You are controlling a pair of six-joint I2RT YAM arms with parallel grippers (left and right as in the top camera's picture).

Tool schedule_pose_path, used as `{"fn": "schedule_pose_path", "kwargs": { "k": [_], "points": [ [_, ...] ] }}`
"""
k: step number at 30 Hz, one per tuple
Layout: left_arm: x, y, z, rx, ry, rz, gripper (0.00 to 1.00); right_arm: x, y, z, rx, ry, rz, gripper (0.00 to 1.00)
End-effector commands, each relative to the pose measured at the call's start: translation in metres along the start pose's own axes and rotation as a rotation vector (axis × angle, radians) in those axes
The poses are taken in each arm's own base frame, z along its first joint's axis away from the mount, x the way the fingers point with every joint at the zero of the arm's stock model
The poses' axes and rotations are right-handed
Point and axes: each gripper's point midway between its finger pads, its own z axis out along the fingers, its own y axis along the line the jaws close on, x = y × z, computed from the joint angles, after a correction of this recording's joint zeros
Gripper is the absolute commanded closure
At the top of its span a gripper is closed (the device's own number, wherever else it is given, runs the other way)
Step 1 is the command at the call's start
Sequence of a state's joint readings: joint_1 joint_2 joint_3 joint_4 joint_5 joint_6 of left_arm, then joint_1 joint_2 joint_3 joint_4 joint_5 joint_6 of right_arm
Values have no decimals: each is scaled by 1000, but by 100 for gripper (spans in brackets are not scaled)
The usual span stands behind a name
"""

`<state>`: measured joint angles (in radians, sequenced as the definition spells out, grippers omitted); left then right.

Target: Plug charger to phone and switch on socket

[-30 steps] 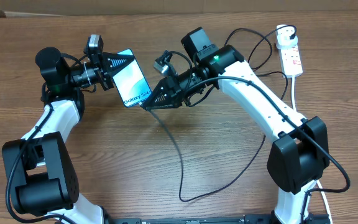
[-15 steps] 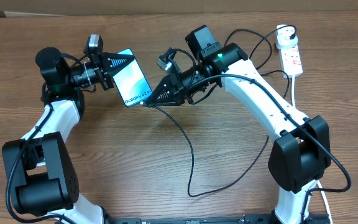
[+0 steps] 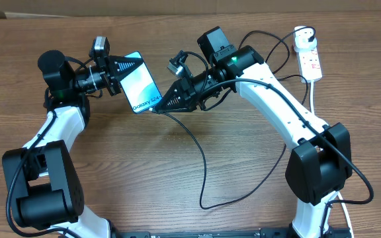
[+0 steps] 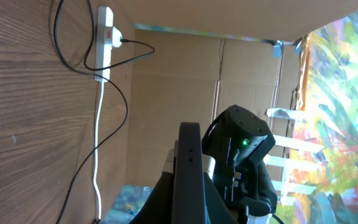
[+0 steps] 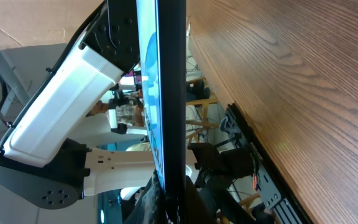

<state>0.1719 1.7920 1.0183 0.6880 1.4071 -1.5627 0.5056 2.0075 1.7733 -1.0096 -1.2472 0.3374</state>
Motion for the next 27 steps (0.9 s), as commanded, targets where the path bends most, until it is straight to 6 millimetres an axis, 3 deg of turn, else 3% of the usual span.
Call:
{"fn": "schedule_pose_path", "kwargs": {
  "k": [1, 12, 20, 27],
  "points": [
    [26, -9, 11, 1, 137, 16, 96, -17, -18, -6, 91, -66, -16, 96],
    [13, -10, 11, 2, 62, 8, 96, -26, -16, -3, 103, -97, 15, 96],
    [9, -9, 11, 2, 38, 2, 96, -27, -27, -1, 164, -114, 23, 96],
    [6, -9, 7, 3, 26, 1, 96, -25, -20, -5, 162, -123, 7, 96]
  ]
}}
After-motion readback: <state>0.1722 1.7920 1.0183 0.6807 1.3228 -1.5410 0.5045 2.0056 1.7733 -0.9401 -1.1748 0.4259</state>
